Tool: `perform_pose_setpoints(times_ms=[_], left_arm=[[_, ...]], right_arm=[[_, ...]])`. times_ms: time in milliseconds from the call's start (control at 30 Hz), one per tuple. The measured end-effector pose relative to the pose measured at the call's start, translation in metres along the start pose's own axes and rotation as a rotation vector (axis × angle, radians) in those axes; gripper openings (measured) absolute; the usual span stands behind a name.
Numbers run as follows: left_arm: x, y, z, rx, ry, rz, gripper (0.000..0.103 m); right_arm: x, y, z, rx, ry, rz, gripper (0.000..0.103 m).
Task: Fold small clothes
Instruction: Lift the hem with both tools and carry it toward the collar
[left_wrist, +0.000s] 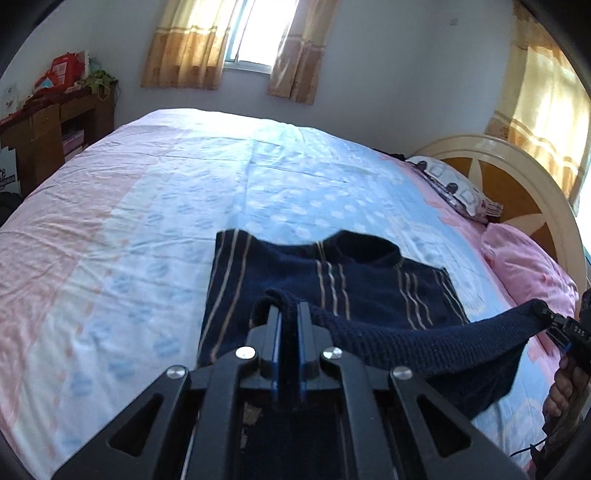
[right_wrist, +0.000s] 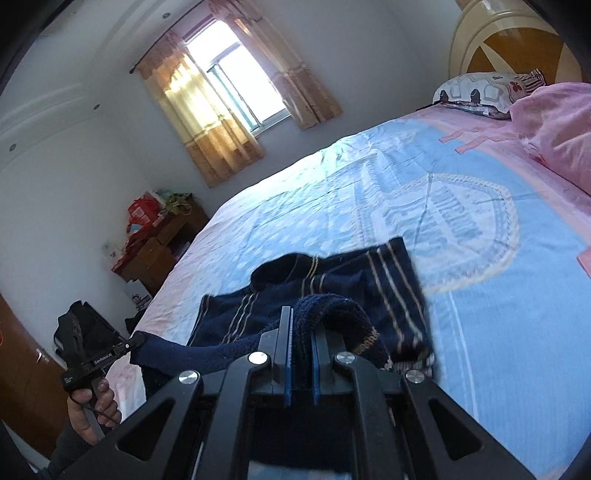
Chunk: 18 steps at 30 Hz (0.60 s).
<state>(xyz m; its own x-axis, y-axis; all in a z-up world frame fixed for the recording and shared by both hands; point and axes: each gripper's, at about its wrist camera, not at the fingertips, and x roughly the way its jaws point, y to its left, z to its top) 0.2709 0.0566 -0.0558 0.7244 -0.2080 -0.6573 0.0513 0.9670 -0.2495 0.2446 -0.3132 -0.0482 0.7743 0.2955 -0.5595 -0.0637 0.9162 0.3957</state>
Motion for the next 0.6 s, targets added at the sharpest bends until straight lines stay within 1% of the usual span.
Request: perform_pose_setpoints(times_ms=[100, 167, 367, 433, 533, 600], left_arm=[[0.026, 0.004, 0.013, -0.008, 0.021, 0.014, 0.007], [0.046, 0.007, 0.020, -0.016, 0.049, 0.018, 0.007], [0.092, 0.014, 0.028, -0.027, 0.124, 0.026, 0.008], [0.104, 0.018, 0.029, -0.039, 0.140, 0.034, 0.013], [0.120, 0.029, 0.035, -0.082, 0.158, 0.041, 0.017], [0.127, 0.041, 0.042, -0.128, 0.144, 0.080, 0.017]], right_arm=[[0.027, -0.007, 0.017, 0.016, 0.026, -0.027, 0.007], [0.044, -0.012, 0.024, 0.017, 0.041, -0.048, 0.007], [0.101, -0.040, 0.037, 0.086, 0.126, -0.104, 0.007], [0.120, -0.052, 0.039, 0.121, 0.165, -0.114, 0.007], [0.151, -0.070, 0.048, 0.173, 0.213, -0.121, 0.007], [0.170, -0.083, 0.058, 0.213, 0.224, -0.099, 0.009]])
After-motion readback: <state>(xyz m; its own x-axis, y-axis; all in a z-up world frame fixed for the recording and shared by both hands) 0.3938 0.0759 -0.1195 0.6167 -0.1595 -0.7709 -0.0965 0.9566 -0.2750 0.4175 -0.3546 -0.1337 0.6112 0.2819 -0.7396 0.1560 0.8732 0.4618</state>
